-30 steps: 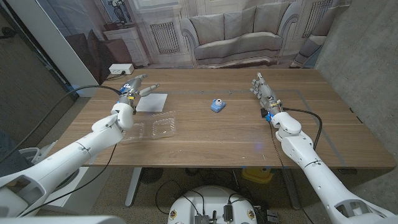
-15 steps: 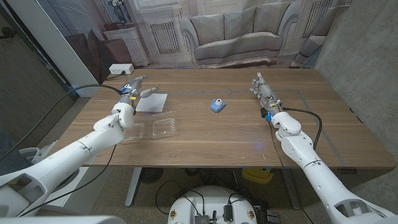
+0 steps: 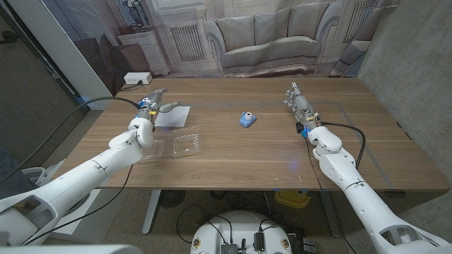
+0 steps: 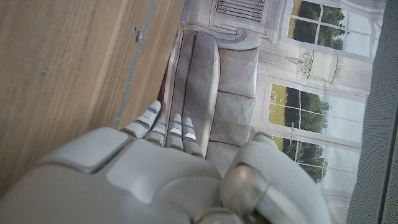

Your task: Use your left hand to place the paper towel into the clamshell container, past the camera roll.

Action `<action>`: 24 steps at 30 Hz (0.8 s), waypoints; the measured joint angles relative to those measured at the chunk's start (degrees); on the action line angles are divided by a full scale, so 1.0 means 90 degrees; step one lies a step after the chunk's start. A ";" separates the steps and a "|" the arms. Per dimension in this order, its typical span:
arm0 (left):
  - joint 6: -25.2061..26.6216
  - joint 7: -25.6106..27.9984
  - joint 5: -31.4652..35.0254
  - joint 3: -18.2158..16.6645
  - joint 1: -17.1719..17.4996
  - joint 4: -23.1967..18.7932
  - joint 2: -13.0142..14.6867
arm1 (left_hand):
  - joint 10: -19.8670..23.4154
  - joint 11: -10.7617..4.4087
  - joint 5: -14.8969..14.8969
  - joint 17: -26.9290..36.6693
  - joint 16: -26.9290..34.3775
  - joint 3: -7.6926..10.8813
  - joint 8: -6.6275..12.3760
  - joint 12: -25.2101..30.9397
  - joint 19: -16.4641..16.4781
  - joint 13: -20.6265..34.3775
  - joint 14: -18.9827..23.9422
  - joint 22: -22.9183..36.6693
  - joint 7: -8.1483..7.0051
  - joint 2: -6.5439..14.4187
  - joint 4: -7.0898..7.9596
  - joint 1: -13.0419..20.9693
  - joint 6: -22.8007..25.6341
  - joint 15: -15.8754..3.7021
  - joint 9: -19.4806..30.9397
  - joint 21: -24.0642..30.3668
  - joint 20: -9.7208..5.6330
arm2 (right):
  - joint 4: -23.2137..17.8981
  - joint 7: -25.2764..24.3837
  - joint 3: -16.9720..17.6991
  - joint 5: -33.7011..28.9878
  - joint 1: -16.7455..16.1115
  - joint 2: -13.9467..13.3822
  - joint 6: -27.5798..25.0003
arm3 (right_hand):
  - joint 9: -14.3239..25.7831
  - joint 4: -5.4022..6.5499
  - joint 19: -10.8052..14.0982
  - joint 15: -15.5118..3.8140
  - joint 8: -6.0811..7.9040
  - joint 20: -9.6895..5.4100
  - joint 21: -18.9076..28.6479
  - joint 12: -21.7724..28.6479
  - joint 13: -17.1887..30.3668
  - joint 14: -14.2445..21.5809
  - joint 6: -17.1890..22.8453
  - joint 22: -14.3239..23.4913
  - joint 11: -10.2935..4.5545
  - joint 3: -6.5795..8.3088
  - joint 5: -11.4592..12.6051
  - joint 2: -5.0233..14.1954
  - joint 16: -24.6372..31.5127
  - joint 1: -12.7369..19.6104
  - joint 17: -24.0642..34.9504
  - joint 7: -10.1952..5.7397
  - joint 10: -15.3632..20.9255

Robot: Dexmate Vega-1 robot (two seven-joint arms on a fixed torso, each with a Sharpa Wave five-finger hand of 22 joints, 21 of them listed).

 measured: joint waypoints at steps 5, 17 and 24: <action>-0.0028 -0.0128 -0.0023 0.0077 -0.0091 0.0107 -0.0028 | 0.0001 0.0000 0.0006 0.0000 0.0000 0.0000 0.0000 0.0000 0.0007 0.0000 0.0000 -0.0007 -0.0024 -0.0018 0.0000 -0.0016 0.0025 0.0000 0.0000 0.0000 0.0006 | -0.0014 -0.0021 0.0005 0.0003 -0.0002 0.0000 -0.0014 | 0.0000 0.0000 0.0000 0.0000 0.0000 0.0000 -0.0014 0.0000 0.0000 0.0000 0.0000 0.0000 0.0000 0.0000 0.0000 0.0016 0.0000 0.0016 0.0000 0.0000 0.0000; 0.0091 -0.0425 0.0071 0.0280 -0.0277 0.0203 -0.0040 | 0.0001 0.0000 0.0030 -0.0001 0.0031 -0.0042 0.0001 0.0000 0.0043 -0.0001 0.0000 -0.0002 -0.0032 -0.0058 -0.0010 0.0009 0.0083 0.0000 -0.0001 0.0001 0.0094 | -0.0107 -0.0064 0.0037 0.0027 -0.0066 -0.0016 -0.0073 | 0.0000 -0.0027 -0.0001 0.0000 0.0000 0.0001 -0.0048 0.0000 0.0014 0.0000 0.0000 0.0000 0.0000 -0.0027 0.0000 0.0016 0.0000 0.0016 0.0000 0.0000 0.0000; 0.0190 -0.0564 0.0168 0.0395 -0.0372 0.0266 -0.0043 | 0.0021 -0.0019 0.0054 -0.0001 0.0031 -0.0069 0.0001 0.0000 0.0033 -0.0001 0.0000 0.0000 -0.0032 -0.0059 -0.0037 0.0011 0.0083 0.0000 -0.0001 0.0001 0.0104 | -0.0143 -0.0076 0.0043 0.0033 -0.0088 -0.0025 -0.0112 | 0.0000 -0.0055 -0.0001 0.0000 0.0000 0.0001 -0.0048 0.0000 0.0016 0.0000 0.0000 0.0000 0.0000 0.0001 0.0000 0.0016 0.0000 0.0016 0.0000 0.0000 0.0000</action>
